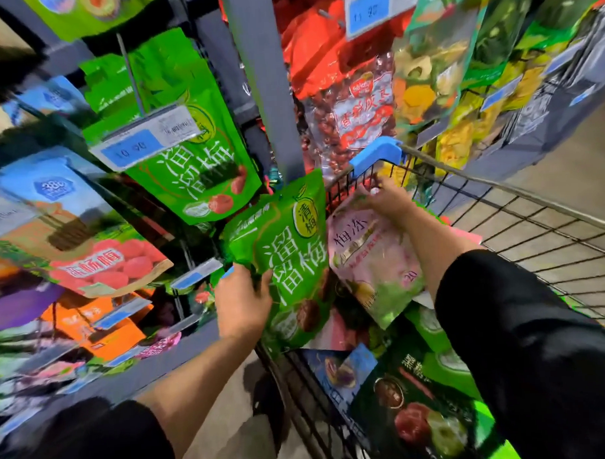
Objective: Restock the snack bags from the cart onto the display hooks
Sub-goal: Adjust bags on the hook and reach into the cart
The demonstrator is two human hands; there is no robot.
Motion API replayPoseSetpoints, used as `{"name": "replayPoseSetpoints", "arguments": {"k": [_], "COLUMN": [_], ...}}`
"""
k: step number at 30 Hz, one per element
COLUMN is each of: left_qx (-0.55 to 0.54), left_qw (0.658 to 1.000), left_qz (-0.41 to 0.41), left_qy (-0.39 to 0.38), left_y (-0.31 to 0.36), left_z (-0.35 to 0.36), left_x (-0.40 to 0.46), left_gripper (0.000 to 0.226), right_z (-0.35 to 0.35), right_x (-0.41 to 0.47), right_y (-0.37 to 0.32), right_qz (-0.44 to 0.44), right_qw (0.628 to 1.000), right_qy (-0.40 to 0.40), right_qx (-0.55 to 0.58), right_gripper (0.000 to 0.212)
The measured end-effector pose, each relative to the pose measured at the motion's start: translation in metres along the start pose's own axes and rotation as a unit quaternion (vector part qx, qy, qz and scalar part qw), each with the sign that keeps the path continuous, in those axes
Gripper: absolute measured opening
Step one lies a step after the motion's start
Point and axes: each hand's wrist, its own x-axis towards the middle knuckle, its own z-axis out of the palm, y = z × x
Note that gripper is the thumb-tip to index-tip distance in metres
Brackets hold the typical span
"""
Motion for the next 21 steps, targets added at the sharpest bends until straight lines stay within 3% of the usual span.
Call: {"name": "replayPoseSetpoints", "arguments": {"k": [5, 10, 13, 18, 21], "left_qx": [-0.020, -0.075, -0.144, -0.255, -0.311], "left_qw": [0.999, 0.996, 0.989, 0.965, 0.943], "left_qz": [0.018, 0.036, 0.013, 0.026, 0.042], "left_qy": [0.024, 0.039, 0.042, 0.055, 0.109], "left_y": [0.000, 0.003, 0.006, 0.009, 0.007], "left_z": [-0.001, -0.005, -0.013, -0.030, -0.059], "left_x": [0.001, -0.005, -0.010, -0.026, -0.041], "left_gripper": [0.034, 0.034, 0.033, 0.034, 0.034], "right_z": [-0.006, -0.018, -0.021, -0.025, -0.027], "right_x": [-0.010, -0.051, -0.084, -0.132, -0.170], "right_y": [-0.013, -0.017, -0.019, -0.032, -0.062], "right_qz": [0.045, -0.030, -0.078, -0.088, -0.130], "right_qw": [0.995, 0.998, 0.996, 0.987, 0.965], "right_qy": [-0.058, -0.036, 0.002, 0.083, 0.143], "right_qx": [0.072, 0.031, 0.034, 0.104, 0.176], "right_gripper": [0.061, 0.019, 0.009, 0.022, 0.029]}}
